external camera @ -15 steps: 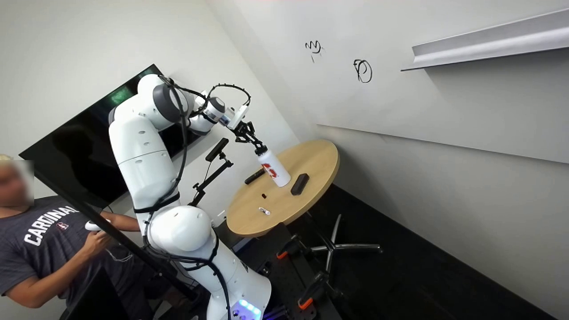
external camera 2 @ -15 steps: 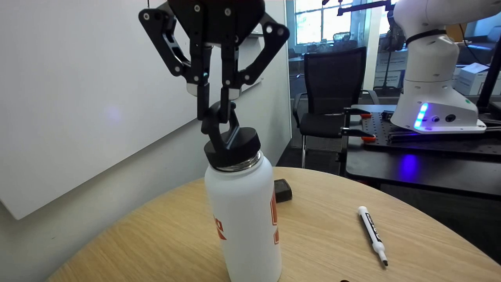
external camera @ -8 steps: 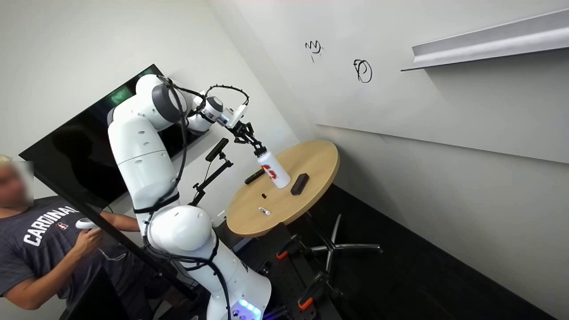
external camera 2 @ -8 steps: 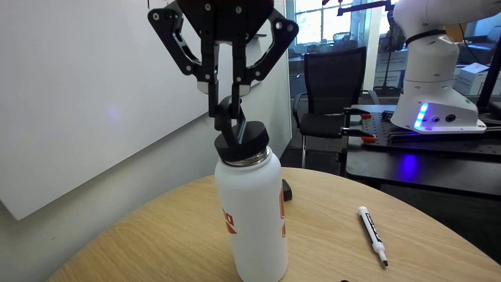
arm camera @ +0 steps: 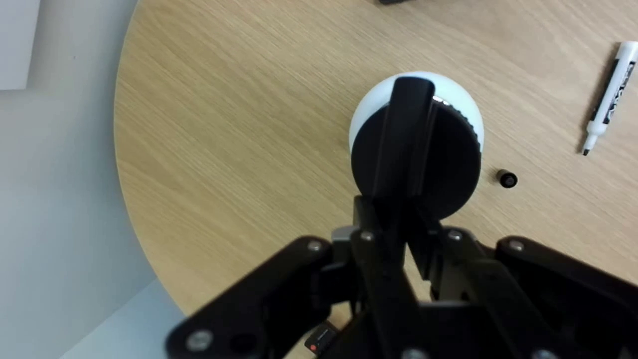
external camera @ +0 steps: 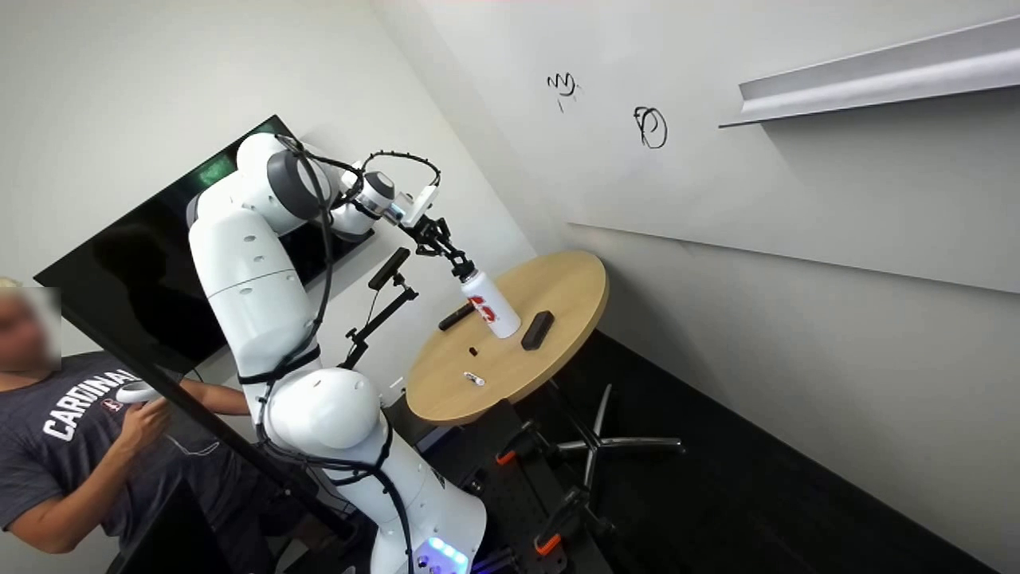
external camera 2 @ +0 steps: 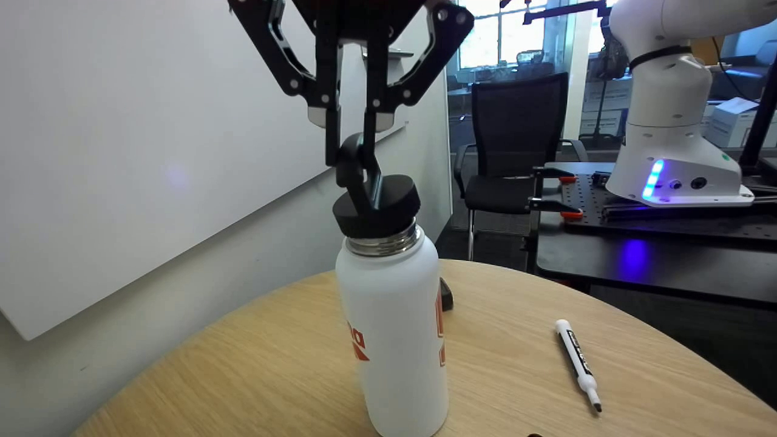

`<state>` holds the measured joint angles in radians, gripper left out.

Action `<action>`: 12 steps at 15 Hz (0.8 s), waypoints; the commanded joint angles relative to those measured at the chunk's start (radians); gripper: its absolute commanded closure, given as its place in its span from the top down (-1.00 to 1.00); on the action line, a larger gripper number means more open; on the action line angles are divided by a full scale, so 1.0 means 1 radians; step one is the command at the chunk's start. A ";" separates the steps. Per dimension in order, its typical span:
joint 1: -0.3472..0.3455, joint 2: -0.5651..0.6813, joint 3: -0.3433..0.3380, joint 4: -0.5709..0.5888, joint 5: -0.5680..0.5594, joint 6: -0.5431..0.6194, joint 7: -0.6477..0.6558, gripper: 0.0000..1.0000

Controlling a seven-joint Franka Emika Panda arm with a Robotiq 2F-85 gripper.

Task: Take the lid off of the bottle and put it on the table

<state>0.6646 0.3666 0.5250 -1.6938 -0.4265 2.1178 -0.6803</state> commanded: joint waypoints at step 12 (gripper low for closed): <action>0.043 -0.018 -0.105 0.083 -0.235 0.049 0.204 -0.90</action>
<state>0.6876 0.2769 0.4584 -1.6735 -0.5895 2.1403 -0.5375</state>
